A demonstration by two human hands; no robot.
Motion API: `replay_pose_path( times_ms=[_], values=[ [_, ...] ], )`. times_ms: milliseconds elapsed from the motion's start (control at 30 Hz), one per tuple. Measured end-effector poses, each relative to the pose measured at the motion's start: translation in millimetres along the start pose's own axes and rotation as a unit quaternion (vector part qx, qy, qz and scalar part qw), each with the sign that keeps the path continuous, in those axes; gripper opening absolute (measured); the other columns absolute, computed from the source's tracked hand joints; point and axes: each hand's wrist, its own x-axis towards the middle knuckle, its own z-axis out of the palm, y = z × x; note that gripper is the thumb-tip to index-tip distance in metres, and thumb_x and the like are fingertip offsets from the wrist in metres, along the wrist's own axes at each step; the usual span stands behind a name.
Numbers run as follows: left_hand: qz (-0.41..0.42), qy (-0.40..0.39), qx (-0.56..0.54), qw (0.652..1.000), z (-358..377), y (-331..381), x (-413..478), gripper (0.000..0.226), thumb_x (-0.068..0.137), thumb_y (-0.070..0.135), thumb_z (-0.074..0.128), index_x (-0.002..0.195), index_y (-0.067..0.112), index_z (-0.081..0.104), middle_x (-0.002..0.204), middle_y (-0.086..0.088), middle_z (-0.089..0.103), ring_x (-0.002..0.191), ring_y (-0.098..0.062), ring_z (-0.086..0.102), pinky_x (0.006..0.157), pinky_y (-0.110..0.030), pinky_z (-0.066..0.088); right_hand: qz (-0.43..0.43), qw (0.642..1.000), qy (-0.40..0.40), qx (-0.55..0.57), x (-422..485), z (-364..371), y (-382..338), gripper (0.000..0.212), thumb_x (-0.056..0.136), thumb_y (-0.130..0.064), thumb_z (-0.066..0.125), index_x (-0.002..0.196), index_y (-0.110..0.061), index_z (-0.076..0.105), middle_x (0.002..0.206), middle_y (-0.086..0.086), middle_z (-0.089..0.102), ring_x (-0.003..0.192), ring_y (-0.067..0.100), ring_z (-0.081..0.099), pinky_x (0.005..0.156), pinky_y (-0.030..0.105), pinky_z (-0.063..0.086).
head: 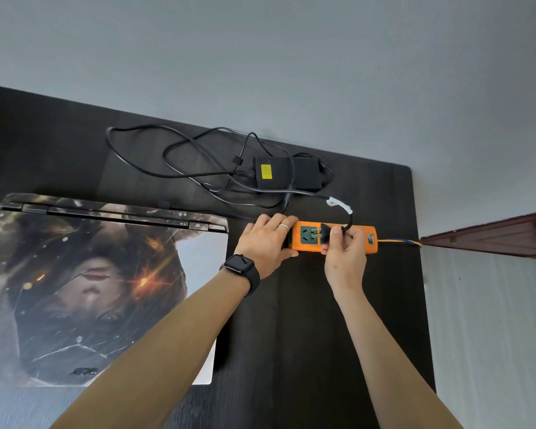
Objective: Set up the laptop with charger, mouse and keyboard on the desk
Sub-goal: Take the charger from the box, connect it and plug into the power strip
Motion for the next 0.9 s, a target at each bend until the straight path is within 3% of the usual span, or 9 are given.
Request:
replay_pose_path(
  times_ms=[167, 267, 367, 533, 767, 900],
  values=[
    [0.000, 0.002, -0.001, 1.000, 0, 0, 0, 0.069, 0.090, 0.047, 0.060, 0.149, 0.028, 0.028, 0.142, 0.006, 0.041, 0.126, -0.020, 0.038, 0.102, -0.041, 0.038, -0.064, 0.997, 0.004, -0.052, -5, 2, 6, 0.016, 0.104, -0.032, 0.048, 0.114, -0.019, 0.047, 0.102, 0.003, 0.069, 0.084, 0.011, 0.070, 0.071, 0.020, 0.057],
    [0.000, 0.006, 0.000, 1.000, 0, 0, 0, 0.071, 0.090, 0.047, 0.061, 0.149, 0.028, 0.028, 0.141, 0.006, 0.042, 0.126, -0.021, 0.038, 0.102, -0.041, 0.038, -0.144, 0.983, -0.025, -0.111, -10, -1, 3, 0.011, 0.103, -0.031, 0.052, 0.110, -0.024, 0.048, 0.097, -0.009, 0.064, 0.080, -0.003, 0.064, 0.066, 0.007, 0.050],
    [0.001, 0.009, 0.000, 1.000, 0, -2, 0, 0.072, 0.090, 0.048, 0.061, 0.149, 0.027, 0.027, 0.140, 0.005, 0.043, 0.125, -0.020, 0.039, 0.101, -0.040, 0.038, -0.190, 0.967, -0.032, -0.168, -13, -3, 0, 0.009, 0.102, -0.031, 0.054, 0.105, -0.027, 0.046, 0.092, -0.012, 0.060, 0.073, -0.006, 0.060, 0.061, 0.007, 0.046],
    [0.001, 0.012, -0.005, 1.000, 1, -2, 0, 0.072, 0.089, 0.050, 0.060, 0.149, 0.029, 0.027, 0.142, 0.006, 0.043, 0.127, -0.020, 0.037, 0.102, -0.039, 0.037, -0.228, 0.948, -0.030, -0.222, -8, 2, -5, 0.016, 0.100, -0.030, 0.058, 0.108, -0.017, 0.055, 0.089, -0.008, 0.063, 0.072, 0.004, 0.060, 0.063, 0.007, 0.039],
    [-0.017, 0.012, -0.016, 1.000, 1, -1, -1, 0.071, 0.089, 0.049, 0.061, 0.149, 0.030, 0.029, 0.144, 0.005, 0.045, 0.132, -0.019, 0.036, 0.106, -0.040, 0.035, -0.232, 0.939, -0.034, -0.250, -10, 6, -7, 0.015, 0.101, -0.030, 0.057, 0.102, -0.017, 0.050, 0.085, -0.004, 0.063, 0.070, 0.009, 0.063, 0.059, 0.011, 0.042],
    [-0.022, 0.029, -0.088, 0.995, -3, -2, -8, 0.062, 0.088, 0.037, 0.065, 0.144, 0.023, 0.042, 0.138, 0.005, 0.053, 0.126, -0.017, 0.044, 0.103, -0.034, 0.040, -0.228, 0.941, -0.027, -0.247, -14, 8, -5, 0.013, 0.102, -0.030, 0.056, 0.099, -0.021, 0.047, 0.083, -0.004, 0.062, 0.069, 0.009, 0.063, 0.059, 0.012, 0.043]
  ],
)
